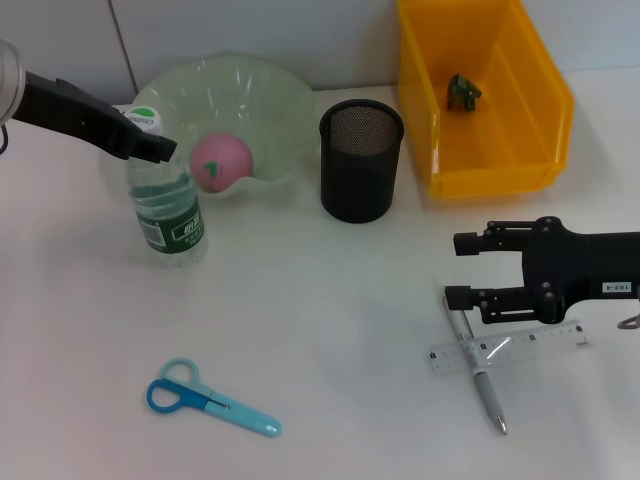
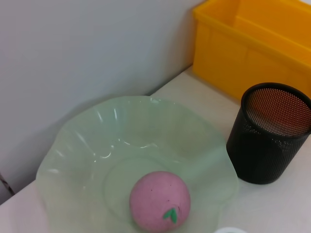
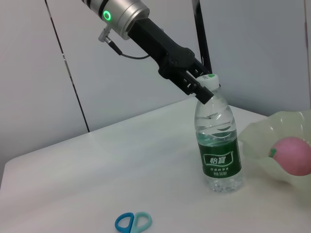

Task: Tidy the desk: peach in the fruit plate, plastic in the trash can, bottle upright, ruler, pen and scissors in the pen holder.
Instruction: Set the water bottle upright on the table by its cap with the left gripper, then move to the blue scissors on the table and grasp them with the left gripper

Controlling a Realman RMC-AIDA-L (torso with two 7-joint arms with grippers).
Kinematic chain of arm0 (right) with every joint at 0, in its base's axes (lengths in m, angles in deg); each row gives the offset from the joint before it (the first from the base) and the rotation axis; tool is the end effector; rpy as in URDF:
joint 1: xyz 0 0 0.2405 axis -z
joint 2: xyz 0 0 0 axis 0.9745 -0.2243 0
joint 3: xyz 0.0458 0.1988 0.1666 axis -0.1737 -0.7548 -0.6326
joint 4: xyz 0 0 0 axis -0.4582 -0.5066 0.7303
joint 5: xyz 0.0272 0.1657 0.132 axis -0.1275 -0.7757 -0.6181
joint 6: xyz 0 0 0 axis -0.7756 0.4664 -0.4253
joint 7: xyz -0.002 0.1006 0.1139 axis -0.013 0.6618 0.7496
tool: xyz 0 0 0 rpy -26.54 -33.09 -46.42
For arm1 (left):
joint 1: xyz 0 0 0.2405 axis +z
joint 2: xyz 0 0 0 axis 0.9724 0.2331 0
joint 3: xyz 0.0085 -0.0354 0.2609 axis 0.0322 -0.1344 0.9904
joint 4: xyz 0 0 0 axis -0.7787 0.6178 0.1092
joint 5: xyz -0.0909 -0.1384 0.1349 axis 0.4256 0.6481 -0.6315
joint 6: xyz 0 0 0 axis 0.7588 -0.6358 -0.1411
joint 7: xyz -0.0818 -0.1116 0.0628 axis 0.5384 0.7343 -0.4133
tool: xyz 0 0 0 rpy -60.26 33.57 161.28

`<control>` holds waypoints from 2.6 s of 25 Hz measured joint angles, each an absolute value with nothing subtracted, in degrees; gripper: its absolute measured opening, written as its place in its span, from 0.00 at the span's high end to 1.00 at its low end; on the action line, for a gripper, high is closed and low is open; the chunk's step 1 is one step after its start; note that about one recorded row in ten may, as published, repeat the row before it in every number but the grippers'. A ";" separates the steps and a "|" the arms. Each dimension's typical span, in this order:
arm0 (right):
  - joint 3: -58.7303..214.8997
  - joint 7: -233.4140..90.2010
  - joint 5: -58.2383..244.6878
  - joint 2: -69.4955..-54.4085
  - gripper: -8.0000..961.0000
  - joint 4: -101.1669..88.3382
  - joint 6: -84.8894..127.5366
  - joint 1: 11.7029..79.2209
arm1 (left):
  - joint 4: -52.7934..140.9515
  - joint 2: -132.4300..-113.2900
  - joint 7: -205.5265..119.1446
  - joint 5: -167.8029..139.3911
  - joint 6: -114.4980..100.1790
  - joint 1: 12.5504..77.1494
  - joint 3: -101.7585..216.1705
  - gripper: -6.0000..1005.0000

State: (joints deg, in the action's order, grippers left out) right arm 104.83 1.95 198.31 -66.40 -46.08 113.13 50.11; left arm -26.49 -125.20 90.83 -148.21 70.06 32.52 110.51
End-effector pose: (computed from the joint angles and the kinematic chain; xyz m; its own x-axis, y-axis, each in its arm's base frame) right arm 0.2840 0.3116 0.0241 0.8310 -0.2858 -0.4772 -0.3882 -0.9124 -0.1295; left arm -0.1601 0.4266 0.0519 0.8319 0.5523 0.0530 0.5055 -0.7152 -0.4827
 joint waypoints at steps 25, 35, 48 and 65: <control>104.92 1.96 198.31 -66.31 0.23 -46.09 113.39 50.30 | -35.78 -123.83 77.62 -117.33 80.90 43.81 97.65 0.19; 104.92 1.96 198.31 -66.13 0.23 -46.09 113.95 50.01 | -17.22 -125.70 56.21 -97.98 93.52 48.70 99.00 0.19; 104.92 2.01 198.31 -65.37 0.23 -46.08 114.11 49.88 | 6.02 -126.39 32.21 -98.07 83.60 48.00 112.46 0.19; 105.56 6.12 198.67 -64.11 0.23 -46.42 114.63 49.12 | 10.66 -126.41 27.29 -101.37 76.07 48.80 114.90 0.19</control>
State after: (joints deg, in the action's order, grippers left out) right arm 105.56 6.12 198.67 -64.11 -46.42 114.63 49.12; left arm 10.66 -126.41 27.29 -101.37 76.07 48.80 114.90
